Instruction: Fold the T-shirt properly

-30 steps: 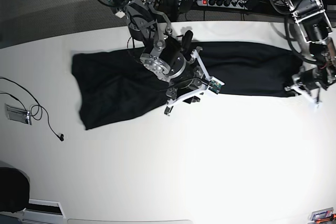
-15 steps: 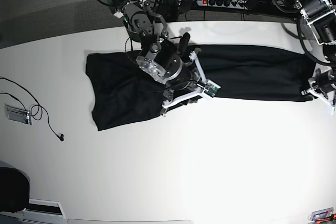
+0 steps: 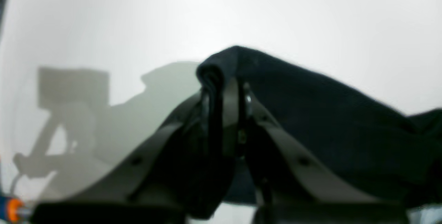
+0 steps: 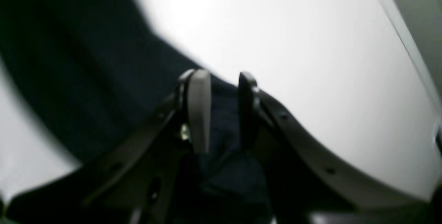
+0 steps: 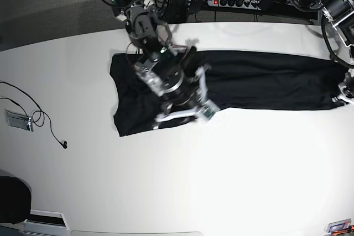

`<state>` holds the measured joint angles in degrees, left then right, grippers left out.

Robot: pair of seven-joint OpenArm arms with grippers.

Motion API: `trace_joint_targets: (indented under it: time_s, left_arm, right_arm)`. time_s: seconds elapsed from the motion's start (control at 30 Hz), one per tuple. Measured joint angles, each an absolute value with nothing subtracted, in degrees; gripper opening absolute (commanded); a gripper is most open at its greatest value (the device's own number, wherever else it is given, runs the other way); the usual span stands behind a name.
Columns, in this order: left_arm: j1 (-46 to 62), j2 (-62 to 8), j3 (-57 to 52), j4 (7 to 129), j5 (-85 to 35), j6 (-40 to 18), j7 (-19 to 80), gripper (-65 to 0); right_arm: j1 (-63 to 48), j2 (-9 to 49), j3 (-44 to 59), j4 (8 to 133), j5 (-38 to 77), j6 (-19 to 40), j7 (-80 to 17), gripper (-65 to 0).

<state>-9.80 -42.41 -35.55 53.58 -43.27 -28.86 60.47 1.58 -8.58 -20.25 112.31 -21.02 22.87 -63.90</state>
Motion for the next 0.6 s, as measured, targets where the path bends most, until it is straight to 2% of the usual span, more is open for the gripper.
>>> trace_joint_targets:
  time_s: [0.07,0.2,0.3,0.6]
  left_arm:
    - [-9.6,-40.1,-34.9,55.3,-43.2,-28.8,61.7,-65.0]
    - [-6.9,-33.9,-34.7,64.9,-43.5,-28.7,61.6,-65.0]
    - [-5.1,-29.9,-34.9,72.3,-43.0,-23.8,62.5,-65.0]
    - [-5.6,-20.0,-35.0,81.4,-44.3,-22.2,70.3,-65.0]
  right_arm:
    - [1.8,-8.3,-17.1,112.3,-20.3,22.8,-64.0,-51.6]
    - [1.9,-8.5,-11.7,112.3,-10.7,22.7,-64.7,-51.7]
    - [1.9,-8.5,-8.9,112.3,-6.2,22.7,-66.6,-51.7]
    - [2.0,-8.6,-7.1,112.3,-4.5,22.6,-66.7,-51.7]
